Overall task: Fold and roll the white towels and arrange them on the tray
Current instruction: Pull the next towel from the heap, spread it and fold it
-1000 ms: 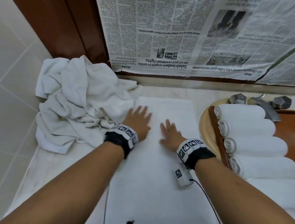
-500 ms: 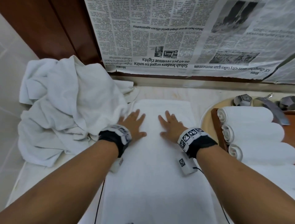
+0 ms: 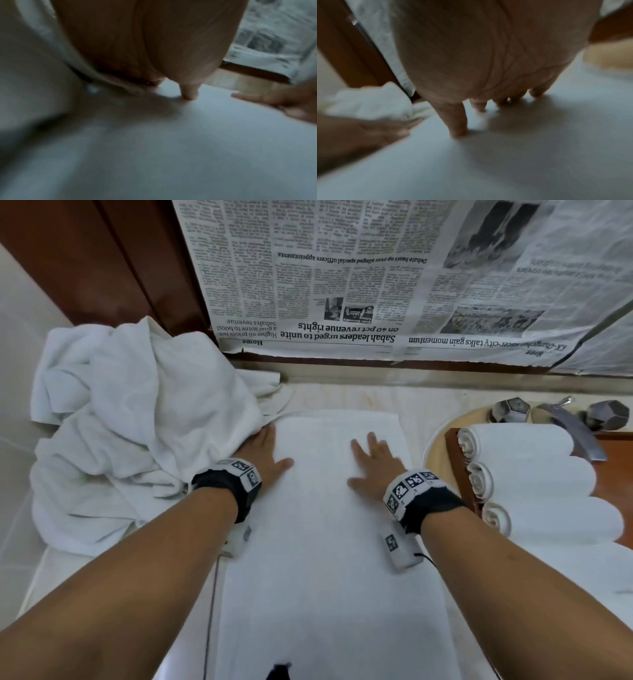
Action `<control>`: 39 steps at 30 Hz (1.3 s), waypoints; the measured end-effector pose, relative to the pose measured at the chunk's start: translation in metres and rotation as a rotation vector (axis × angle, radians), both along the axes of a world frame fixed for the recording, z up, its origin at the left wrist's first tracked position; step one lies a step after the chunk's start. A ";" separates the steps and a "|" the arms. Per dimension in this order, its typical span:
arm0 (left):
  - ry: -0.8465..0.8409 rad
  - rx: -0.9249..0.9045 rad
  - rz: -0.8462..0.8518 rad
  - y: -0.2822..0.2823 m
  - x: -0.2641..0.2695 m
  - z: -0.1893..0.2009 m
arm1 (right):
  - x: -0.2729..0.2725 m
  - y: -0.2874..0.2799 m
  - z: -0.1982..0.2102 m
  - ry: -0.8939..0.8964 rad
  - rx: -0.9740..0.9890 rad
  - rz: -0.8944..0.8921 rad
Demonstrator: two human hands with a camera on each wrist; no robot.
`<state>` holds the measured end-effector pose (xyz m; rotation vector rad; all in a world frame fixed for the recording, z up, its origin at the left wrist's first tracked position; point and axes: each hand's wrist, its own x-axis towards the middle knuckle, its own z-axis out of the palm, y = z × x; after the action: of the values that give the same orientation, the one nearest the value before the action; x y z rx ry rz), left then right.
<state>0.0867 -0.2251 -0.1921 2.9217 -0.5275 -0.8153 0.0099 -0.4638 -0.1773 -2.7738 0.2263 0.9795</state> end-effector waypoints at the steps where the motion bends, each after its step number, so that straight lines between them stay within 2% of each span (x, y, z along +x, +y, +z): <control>1: -0.065 -0.002 0.026 0.006 -0.003 0.004 | -0.004 -0.005 0.001 -0.017 -0.025 -0.061; 4: -0.178 -0.161 0.005 0.009 -0.031 0.014 | -0.018 -0.012 0.011 -0.048 -0.040 -0.174; 6: -0.097 -0.223 -0.072 0.015 -0.062 0.008 | -0.034 0.000 0.018 -0.100 0.003 -0.121; 8: -0.019 -0.110 -0.165 0.028 -0.088 -0.003 | -0.057 0.016 0.021 -0.122 0.080 -0.016; 10: -0.017 -0.025 -0.107 0.043 -0.104 -0.009 | -0.087 0.027 0.017 -0.090 0.130 0.046; 13: 0.015 -0.041 -0.008 0.055 -0.125 -0.002 | -0.134 0.024 0.006 -0.054 0.066 0.062; 17: 0.056 -0.086 -0.043 0.057 -0.162 0.007 | -0.180 0.015 0.012 -0.004 0.061 0.002; 20: 0.072 -0.081 -0.035 0.054 -0.190 0.019 | -0.202 0.019 0.025 0.061 0.016 0.029; 23: 0.041 -0.019 -0.037 0.048 -0.206 0.037 | -0.209 0.022 0.034 0.043 -0.045 0.039; 27: 0.002 -0.043 -0.052 0.042 -0.218 0.046 | -0.205 0.022 0.033 -0.216 -0.070 -0.080; 31: -0.008 -0.056 -0.070 0.041 -0.222 0.035 | -0.201 0.021 0.021 -0.206 -0.107 -0.089; 36: -0.034 0.025 -0.040 0.033 -0.215 0.032 | -0.188 0.009 0.013 -0.327 -0.114 -0.208; 39: -0.028 0.036 -0.033 0.041 -0.207 0.025 | -0.174 -0.003 0.016 -0.232 -0.051 -0.256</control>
<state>-0.1205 -0.1845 -0.1672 2.9692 -0.5701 -0.7969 -0.1640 -0.4663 -0.1611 -2.7815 0.5596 0.5932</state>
